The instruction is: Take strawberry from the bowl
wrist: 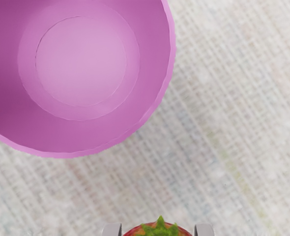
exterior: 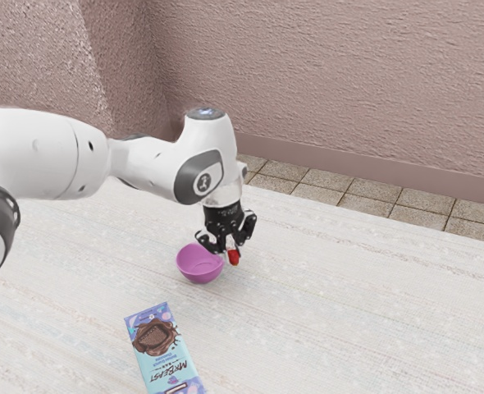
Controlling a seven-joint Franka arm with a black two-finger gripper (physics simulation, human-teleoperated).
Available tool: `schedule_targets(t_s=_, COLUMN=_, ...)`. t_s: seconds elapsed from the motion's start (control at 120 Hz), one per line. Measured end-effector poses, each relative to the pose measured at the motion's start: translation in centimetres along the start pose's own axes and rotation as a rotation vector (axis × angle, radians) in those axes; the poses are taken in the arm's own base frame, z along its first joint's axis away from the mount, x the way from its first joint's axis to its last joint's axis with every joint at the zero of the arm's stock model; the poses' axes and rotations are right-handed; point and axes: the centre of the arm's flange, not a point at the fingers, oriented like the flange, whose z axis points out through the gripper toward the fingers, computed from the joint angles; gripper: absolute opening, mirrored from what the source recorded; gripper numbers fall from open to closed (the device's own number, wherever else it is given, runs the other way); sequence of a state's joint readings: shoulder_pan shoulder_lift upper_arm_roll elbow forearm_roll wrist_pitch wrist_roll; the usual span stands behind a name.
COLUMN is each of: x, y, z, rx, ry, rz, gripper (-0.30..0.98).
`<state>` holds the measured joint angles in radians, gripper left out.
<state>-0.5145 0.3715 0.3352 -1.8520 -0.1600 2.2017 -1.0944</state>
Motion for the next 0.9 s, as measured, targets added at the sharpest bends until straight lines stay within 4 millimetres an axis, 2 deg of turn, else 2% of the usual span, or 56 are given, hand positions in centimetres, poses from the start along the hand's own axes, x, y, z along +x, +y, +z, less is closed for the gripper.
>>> schedule_targets(t_s=0.15, x=-5.1, y=3.5, z=0.6, rx=0.000, ry=0.016, rz=0.091, gripper=-0.03)
schedule_targets(t_s=0.267, x=-6.7, y=5.1, z=1.9, rx=0.012, ry=0.025, rz=0.122, gripper=-0.03)
schedule_targets(t_s=0.408, x=-10.1, y=7.4, z=3.5, rx=0.011, ry=0.018, rz=0.177, gripper=-0.04)
schedule_targets(t_s=0.583, x=-11.5, y=8.5, z=6.0, rx=0.033, ry=0.012, rz=0.196, gripper=-0.04)
schedule_targets(t_s=0.783, x=-11.9, y=9.0, z=7.9, rx=0.050, ry=0.011, rz=0.199, gripper=-0.05)
schedule_targets(t_s=0.825, x=-12.0, y=9.1, z=8.0, rx=0.049, ry=0.009, rz=0.200, gripper=0.00)
schedule_targets(t_s=0.9, x=-11.9, y=9.1, z=8.0, rx=0.043, ry=0.006, rz=0.199, gripper=0.16)
